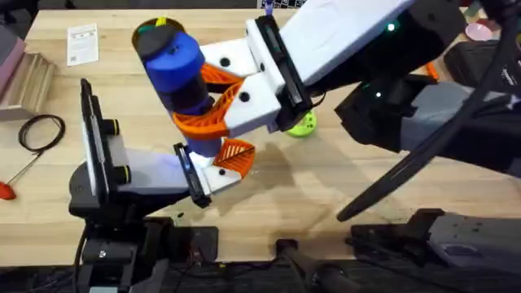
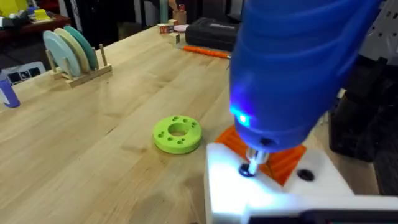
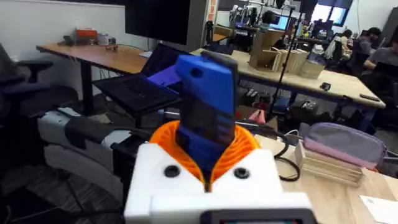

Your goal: Pick up the gripper from the table and insert it into the empty holder that is missing its gripper. Then pick up a screw, insert it into the mounting hole, and use the screwdriver to tighten it. Finally, clean up the table by picking up the vegetable and placing it into the bucket.

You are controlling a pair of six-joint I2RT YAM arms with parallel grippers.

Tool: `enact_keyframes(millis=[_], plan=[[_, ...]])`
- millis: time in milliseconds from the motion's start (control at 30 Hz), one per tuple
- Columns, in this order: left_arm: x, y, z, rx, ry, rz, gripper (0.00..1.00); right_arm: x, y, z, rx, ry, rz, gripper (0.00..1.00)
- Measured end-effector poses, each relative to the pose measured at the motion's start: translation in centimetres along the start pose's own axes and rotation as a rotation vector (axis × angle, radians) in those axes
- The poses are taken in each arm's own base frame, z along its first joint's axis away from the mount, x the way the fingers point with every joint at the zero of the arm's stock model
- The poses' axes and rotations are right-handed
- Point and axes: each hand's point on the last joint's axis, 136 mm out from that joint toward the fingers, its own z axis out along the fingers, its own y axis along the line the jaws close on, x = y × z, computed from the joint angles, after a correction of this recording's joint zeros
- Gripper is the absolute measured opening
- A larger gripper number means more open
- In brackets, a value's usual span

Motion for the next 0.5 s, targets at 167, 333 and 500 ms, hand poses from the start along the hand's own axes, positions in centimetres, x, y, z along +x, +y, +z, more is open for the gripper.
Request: enact_keyframes(millis=[167,333,500], plan=[[0.0,0.0,0.0,0.000,0.000,0.000,0.004,-0.5,-0.1,0.1,-0.003,-0.005,0.008,0.020],[0.0,0.0,0.0,0.000,0.000,0.000,0.004,-2.4,-0.9,0.4,-0.006,-0.013,0.002,0.020],[0.0,0.0,0.0,0.000,0.000,0.000,0.004,-3.3,-3.7,-0.5,0.053,0.045,0.114,0.020]])
